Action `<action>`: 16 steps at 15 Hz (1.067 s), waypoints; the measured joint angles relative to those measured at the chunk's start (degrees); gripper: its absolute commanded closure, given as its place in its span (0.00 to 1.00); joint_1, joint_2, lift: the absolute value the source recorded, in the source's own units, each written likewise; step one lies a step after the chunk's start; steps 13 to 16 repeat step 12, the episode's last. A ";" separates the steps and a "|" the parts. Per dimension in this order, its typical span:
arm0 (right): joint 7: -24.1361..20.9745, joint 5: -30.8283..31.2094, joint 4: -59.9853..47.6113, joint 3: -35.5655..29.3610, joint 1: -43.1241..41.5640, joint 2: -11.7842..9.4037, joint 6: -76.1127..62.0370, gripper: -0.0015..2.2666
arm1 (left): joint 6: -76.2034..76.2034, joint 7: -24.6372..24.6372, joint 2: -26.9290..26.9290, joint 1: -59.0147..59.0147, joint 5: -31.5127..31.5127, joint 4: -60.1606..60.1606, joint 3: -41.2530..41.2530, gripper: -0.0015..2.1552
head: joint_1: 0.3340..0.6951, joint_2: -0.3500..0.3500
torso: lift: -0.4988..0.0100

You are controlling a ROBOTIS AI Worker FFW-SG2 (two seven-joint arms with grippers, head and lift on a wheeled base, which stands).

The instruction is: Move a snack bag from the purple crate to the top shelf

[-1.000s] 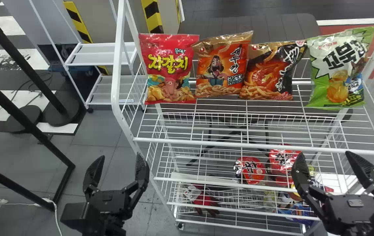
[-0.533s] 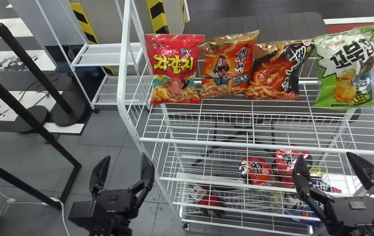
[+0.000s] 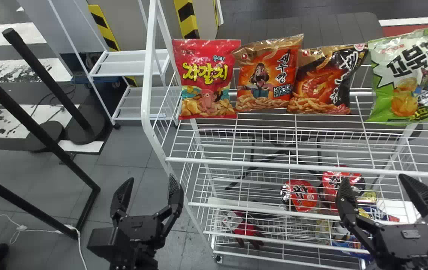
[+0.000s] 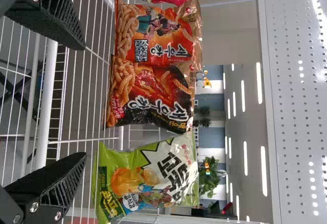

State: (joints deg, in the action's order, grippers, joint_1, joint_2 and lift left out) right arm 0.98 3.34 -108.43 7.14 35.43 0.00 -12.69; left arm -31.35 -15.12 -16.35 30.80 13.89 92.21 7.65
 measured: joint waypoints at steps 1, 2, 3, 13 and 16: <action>0.00 0.00 0.07 0.04 -0.06 0.00 0.00 0.04 | 0.01 0.00 0.00 0.00 0.00 0.04 0.00 0.03 | 1.00 0.81 | 0.98; 0.00 0.00 0.09 0.06 -0.08 0.00 0.00 0.04 | 0.02 0.00 0.00 0.00 0.00 0.06 0.00 0.03 | 1.00 0.81 | 0.98; -0.01 0.00 0.09 0.07 -0.09 0.00 0.00 0.04 | 0.03 0.00 0.00 0.01 0.00 0.07 0.00 0.03 | 1.00 0.81 | 0.98; -0.01 0.00 0.02 0.49 -0.03 0.00 0.15 0.05 | 0.58 -0.09 0.00 0.27 0.00 0.54 0.09 0.03 | 1.00 0.81 | 0.98; -0.01 0.00 0.02 0.49 -0.03 0.00 0.15 0.05 | 0.58 -0.09 0.00 0.27 0.00 0.54 0.09 0.03 | 1.00 0.81 | 0.98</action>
